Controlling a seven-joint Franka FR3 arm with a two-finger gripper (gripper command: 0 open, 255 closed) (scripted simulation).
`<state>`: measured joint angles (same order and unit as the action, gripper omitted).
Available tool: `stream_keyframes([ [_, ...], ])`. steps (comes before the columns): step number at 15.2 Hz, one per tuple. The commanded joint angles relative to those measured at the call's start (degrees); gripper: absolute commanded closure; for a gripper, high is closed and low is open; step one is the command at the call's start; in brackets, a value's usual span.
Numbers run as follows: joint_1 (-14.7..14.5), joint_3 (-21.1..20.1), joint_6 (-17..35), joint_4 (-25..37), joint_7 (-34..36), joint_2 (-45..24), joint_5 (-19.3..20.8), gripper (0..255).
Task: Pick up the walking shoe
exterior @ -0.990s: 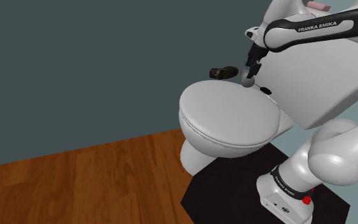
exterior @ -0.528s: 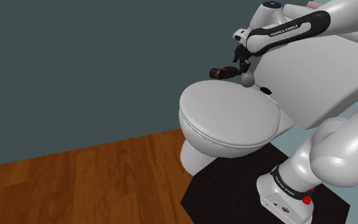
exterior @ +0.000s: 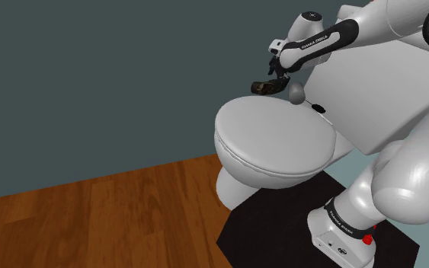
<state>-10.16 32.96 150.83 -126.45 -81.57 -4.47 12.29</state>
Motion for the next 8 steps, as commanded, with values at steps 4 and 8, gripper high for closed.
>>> stream_keyframes([
  [4,0.58,-0.25,3.61,-1.0,-1.07,-2.77,-1.8,0],
  [8,0.61,-0.25,3.54,-0.93,-1.14,-2.77,-1.84,255],
])
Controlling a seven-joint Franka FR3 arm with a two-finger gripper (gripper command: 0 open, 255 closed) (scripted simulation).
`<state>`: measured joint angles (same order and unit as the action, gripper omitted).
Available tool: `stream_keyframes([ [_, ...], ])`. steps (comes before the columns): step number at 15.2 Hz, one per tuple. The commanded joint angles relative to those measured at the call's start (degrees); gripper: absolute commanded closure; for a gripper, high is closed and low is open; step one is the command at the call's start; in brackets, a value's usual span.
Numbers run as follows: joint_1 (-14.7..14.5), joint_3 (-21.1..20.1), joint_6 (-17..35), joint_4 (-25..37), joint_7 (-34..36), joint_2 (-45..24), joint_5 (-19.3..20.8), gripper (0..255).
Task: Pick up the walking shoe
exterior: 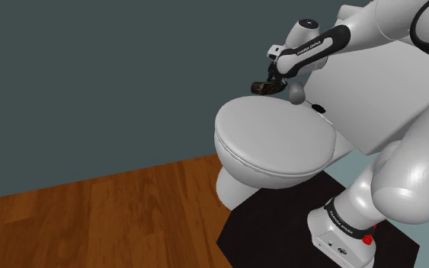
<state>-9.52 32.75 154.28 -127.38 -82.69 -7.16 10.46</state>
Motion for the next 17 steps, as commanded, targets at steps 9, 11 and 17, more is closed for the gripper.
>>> stream_keyframes([
  [9,-0.27,0.12,-1.37,0.44,0.31,1.04,0.69,255],
  [11,-0.46,0.23,-2.91,1.01,0.54,2.12,1.3,255],
  [17,-0.86,0.27,-7.53,3.01,0.95,5.06,2.73,255],
])
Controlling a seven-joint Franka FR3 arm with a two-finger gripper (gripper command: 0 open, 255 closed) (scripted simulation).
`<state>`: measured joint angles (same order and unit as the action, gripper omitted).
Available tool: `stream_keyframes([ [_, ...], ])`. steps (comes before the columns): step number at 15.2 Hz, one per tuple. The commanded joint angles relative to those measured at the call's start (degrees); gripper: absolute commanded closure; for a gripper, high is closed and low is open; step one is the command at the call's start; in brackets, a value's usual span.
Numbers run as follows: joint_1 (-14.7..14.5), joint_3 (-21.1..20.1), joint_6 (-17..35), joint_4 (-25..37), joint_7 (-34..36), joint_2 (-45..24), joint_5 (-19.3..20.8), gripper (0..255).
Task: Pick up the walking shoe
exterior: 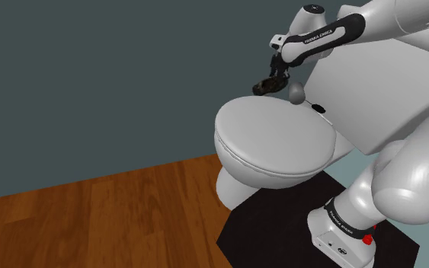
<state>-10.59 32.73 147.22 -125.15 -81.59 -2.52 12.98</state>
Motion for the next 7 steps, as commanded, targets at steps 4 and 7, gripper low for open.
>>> stream_keyframes([
  [4,0.06,0.13,-3.56,2.35,-0.07,2.12,0.87,255],
  [7,0.01,0.09,-4.45,2.83,-0.07,2.57,1.03,255],
])
